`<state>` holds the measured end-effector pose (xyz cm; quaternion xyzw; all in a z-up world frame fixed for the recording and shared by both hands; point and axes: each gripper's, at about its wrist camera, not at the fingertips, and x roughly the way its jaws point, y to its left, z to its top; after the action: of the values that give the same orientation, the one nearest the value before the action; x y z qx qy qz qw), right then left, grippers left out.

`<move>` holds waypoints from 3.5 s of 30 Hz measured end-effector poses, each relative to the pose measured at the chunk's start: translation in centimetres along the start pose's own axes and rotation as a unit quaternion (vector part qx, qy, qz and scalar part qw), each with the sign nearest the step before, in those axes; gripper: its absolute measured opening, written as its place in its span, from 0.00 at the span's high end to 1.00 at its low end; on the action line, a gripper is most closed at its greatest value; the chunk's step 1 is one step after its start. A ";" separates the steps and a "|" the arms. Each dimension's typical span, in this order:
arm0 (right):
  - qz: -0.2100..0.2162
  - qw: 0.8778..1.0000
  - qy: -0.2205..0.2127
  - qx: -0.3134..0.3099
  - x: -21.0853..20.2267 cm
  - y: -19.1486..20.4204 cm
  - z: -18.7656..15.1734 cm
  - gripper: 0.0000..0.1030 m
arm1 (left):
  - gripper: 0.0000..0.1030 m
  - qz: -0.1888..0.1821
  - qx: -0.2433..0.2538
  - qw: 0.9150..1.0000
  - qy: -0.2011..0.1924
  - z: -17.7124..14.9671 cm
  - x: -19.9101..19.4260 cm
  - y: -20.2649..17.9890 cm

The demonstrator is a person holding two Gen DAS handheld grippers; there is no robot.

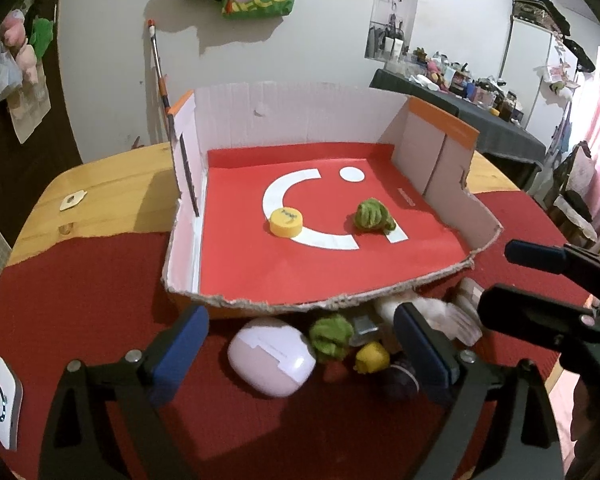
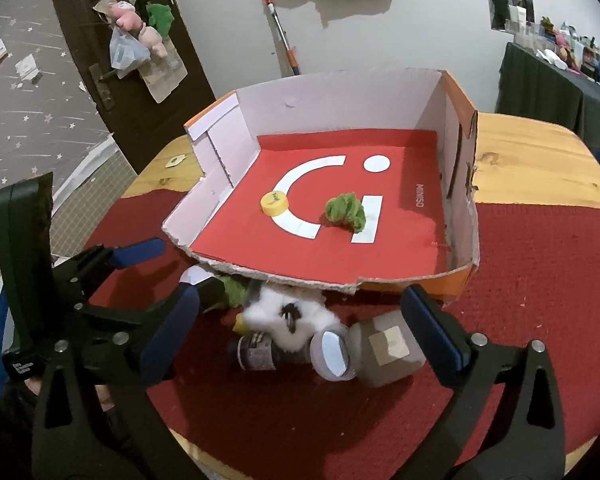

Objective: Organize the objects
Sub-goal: 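Withdraw both grippers from the box back toward the remaining objects, then grasp the pink earbud case with the left gripper while the right gripper grasps the dark blue bottle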

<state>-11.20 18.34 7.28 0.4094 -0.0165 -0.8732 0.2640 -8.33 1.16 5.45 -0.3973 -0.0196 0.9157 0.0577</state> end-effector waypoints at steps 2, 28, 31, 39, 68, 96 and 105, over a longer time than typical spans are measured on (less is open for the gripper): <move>0.001 1.000 0.000 0.000 -0.1 0.1 -0.2 0.00 | 0.06 -0.001 -0.001 1.000 0.001 -0.3 -0.2 0.0; 0.018 1.000 0.020 0.006 -0.3 1.2 -3.1 0.00 | 0.06 -0.007 -0.014 1.000 0.023 -3.2 -1.0 -0.1; 0.019 1.000 0.021 0.007 -0.4 1.3 -3.4 0.00 | 0.06 -0.006 -0.014 1.000 0.025 -3.5 -1.0 0.0; 0.022 0.999 0.023 0.011 -0.5 1.4 -4.2 0.00 | 0.06 0.002 -0.020 0.999 0.034 -4.3 -0.9 0.6; 0.030 0.998 0.058 -0.018 3.4 2.6 -6.7 0.12 | 0.10 0.022 -0.045 0.997 0.050 -5.2 0.8 3.6; 0.017 0.998 0.047 -0.040 4.5 2.1 -5.4 0.41 | 0.45 0.005 -0.013 0.999 0.035 -3.4 2.2 2.1; 0.031 0.998 0.051 -0.033 4.2 2.4 -5.8 0.41 | 0.45 -0.002 -0.016 0.999 0.036 -4.1 1.4 2.1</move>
<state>-8.12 15.42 1.08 0.4438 0.0135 -0.8426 0.3048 -6.49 -0.80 1.44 -0.4311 -0.0332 0.9001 0.0536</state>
